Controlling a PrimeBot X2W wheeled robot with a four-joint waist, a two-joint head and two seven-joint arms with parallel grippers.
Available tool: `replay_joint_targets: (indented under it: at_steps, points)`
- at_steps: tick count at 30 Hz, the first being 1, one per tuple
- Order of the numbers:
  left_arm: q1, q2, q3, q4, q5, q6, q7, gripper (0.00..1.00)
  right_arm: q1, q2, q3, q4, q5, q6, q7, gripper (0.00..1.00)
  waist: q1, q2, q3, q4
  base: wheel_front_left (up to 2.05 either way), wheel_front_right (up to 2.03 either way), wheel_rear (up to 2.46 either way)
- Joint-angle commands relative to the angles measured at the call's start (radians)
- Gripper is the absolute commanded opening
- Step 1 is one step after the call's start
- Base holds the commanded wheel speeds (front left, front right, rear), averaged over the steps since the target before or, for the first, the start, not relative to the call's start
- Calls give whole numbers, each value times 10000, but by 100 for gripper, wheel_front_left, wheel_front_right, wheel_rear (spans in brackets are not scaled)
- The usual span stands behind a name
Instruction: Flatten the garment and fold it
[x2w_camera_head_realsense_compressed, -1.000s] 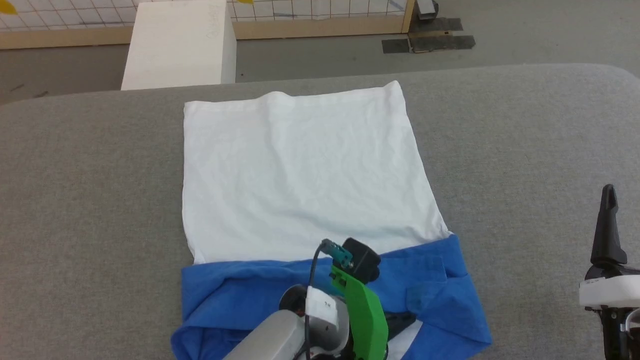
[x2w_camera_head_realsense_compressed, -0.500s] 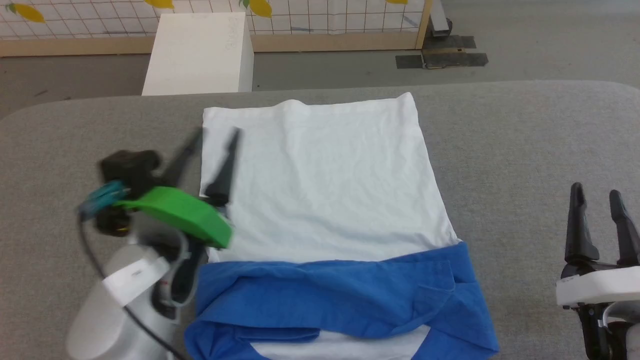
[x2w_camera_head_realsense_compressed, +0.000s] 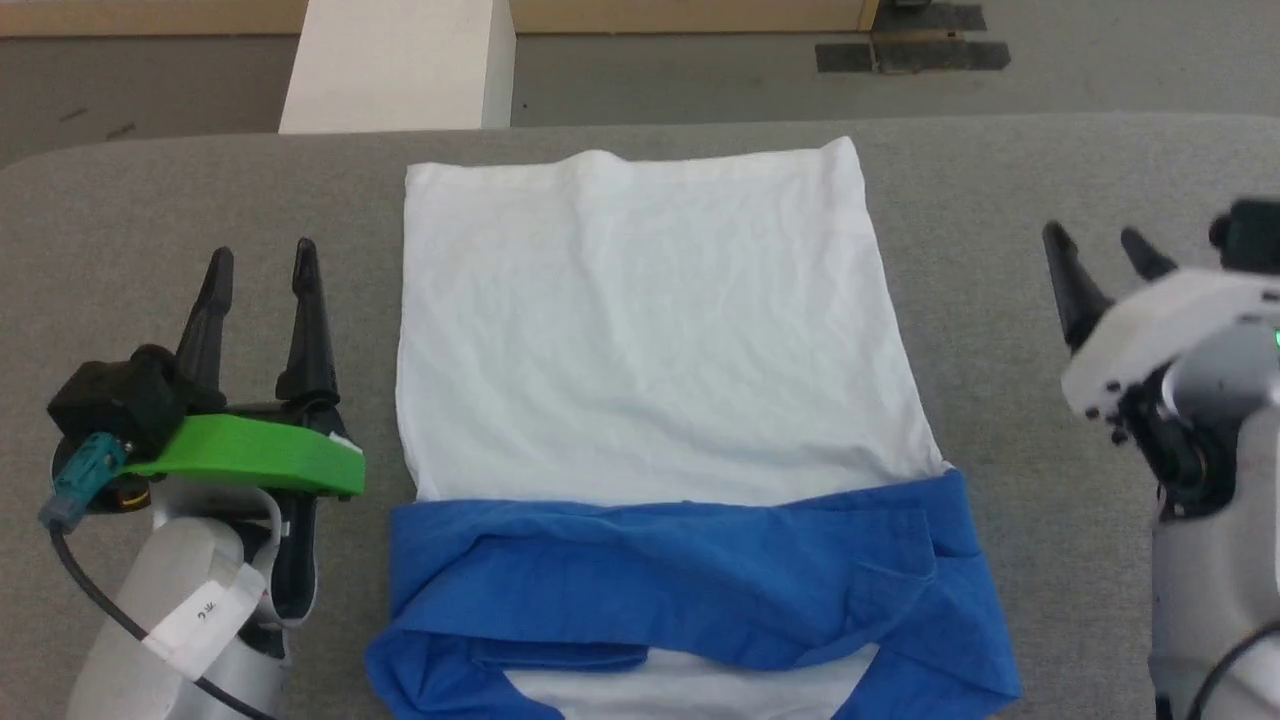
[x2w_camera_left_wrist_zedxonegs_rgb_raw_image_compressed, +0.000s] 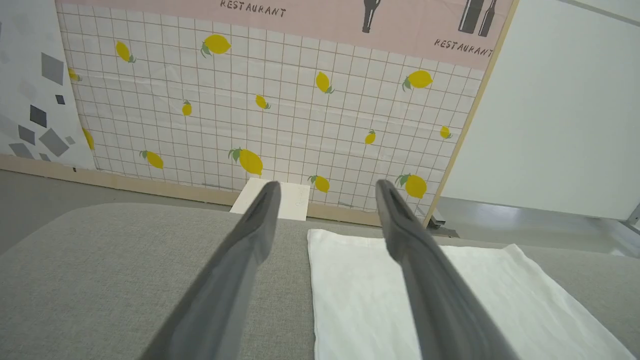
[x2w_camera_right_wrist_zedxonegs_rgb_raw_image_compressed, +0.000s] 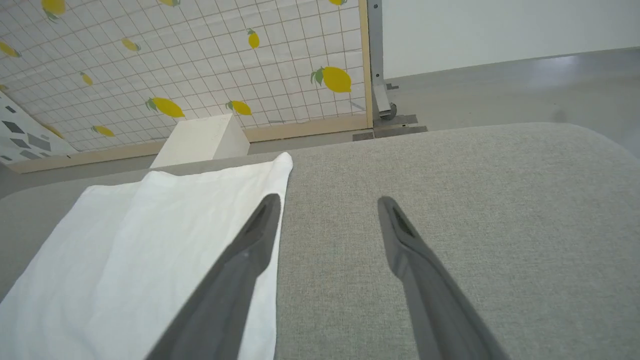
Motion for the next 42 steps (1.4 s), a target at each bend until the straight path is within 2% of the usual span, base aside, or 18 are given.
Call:
replay_joint_targets:
  at_steps: [1, 8, 14, 19, 25, 30, 31, 32, 33, 34, 38, 42]
  points:
    - [63, 73, 59, -165, -61, -22, -50, 100, -713, 9, 86, 140, -471, -15, 526, 100, 0, 0, 876, 317, 0, 0, 0]
    - [-536, -88, 445, -948, -475, -166, -121, 100, -4178, -17, -95, 1364, -2073, -15, 3296, 100, 0, 0, 2646, 1206, 0, 0, 0]
    - [-1137, -144, 437, -1311, -542, -405, -145, 100, -6290, -140, -30, 2311, -3390, -15, 5181, 100, 0, 0, 3922, 1868, 0, 0, 0]
    - [-1401, -131, 516, -1532, -582, -432, -154, 100, -7285, -119, 46, 2765, -3975, -15, 6929, 100, 0, 0, 4660, 2092, 0, 0, 0]
    - [-1588, -82, 585, -1690, -641, -456, -129, 100, -7897, -62, 204, 2770, -4190, -15, 7518, 100, 0, 0, 5249, 2240, 0, 0, 0]
    - [-1667, 85, 535, -1634, -636, -492, 76, 100, -7783, -42, 362, 2987, -4302, -15, 8496, 100, 0, 0, 5361, 2134, 0, 0, 0]
    - [-1723, 121, 519, -1626, -674, -521, 169, 100, -7774, -38, 364, 2974, -4294, -15, 8648, 97, 0, 0, 5357, 2100, 0, 0, 0]
    - [-1853, 192, 475, -1643, -744, -608, 343, 100, -7791, -34, 333, 2886, -4264, -15, 8716, 44, 0, 0, 5354, 2057, 0, 0, 0]
    - [-2012, 294, 403, -1676, -782, -719, 544, 100, -7807, -30, 316, 2802, -4260, -15, 8717, 26, 0, 0, 5345, 2029, 0, 0, 0]
    - [-2305, 422, 352, -1748, -831, -821, 807, 100, -7813, -28, 349, 2733, -4260, -15, 8751, 0, 0, 0, 5327, 1987, 0, 0, 0]
    - [-3986, 926, 170, -1796, -1015, -1113, 2099, 100, -7899, -20, 418, 2468, -4232, -15, 8713, 0, 0, 0, 5259, 1815, 0, 0, 0]
    - [-6077, 1307, -217, -755, -1169, -1242, 3904, 100, -8063, -6, 746, 2388, -3980, -15, 8481, 0, 0, 0, 5222, 1436, 0, 0, 0]
